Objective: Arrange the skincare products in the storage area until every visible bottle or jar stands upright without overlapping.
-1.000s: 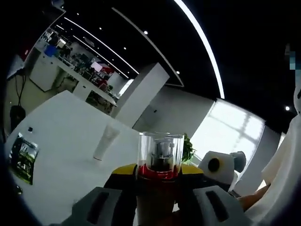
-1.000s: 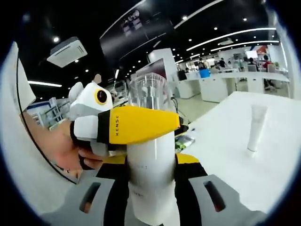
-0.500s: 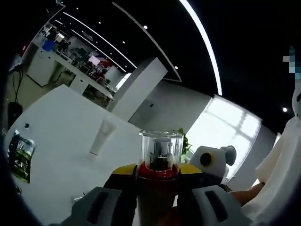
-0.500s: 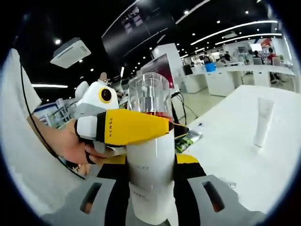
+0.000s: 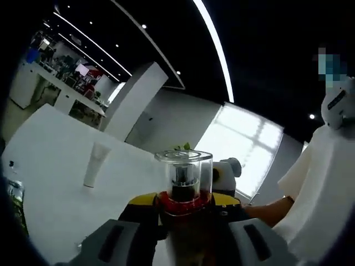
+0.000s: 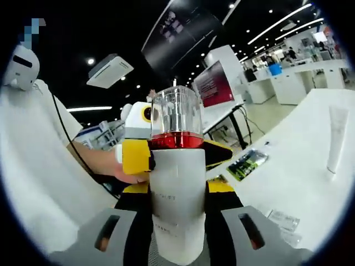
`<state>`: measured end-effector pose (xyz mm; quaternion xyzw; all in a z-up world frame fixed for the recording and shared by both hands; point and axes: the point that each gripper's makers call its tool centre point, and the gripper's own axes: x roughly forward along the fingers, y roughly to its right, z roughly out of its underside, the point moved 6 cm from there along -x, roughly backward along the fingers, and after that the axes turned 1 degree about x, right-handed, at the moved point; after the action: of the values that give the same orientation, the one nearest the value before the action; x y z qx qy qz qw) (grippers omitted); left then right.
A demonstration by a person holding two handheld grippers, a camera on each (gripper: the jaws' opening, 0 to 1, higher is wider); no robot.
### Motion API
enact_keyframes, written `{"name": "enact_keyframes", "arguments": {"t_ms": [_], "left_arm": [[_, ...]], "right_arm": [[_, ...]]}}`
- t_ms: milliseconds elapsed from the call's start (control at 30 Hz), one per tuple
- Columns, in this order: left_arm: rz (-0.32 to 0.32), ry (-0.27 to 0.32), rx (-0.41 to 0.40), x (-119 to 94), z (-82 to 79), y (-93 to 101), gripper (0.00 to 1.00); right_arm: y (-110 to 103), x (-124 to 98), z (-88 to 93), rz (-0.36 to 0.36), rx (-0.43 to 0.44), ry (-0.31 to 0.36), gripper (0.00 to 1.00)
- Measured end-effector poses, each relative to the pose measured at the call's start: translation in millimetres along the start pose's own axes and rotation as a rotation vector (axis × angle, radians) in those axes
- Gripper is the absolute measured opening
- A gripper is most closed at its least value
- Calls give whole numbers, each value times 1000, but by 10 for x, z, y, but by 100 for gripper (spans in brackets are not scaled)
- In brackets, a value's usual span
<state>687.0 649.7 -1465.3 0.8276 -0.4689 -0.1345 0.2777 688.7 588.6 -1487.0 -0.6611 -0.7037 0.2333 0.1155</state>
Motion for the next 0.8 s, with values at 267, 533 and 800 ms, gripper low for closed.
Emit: {"name": "enact_keyframes", "arguments": {"t_ms": [267,533,800], "left_arm": [[106,15,18,23,-19,109,45],[156,5,-12,22,-1,180,41],[98,29,2,55,-24,155,40]], "right_arm": [[-132,65,30,-127,2,-27,32],[-178,45,27,-191,34,-16,33],[-145,31,-2,-199,76,3,34]]}}
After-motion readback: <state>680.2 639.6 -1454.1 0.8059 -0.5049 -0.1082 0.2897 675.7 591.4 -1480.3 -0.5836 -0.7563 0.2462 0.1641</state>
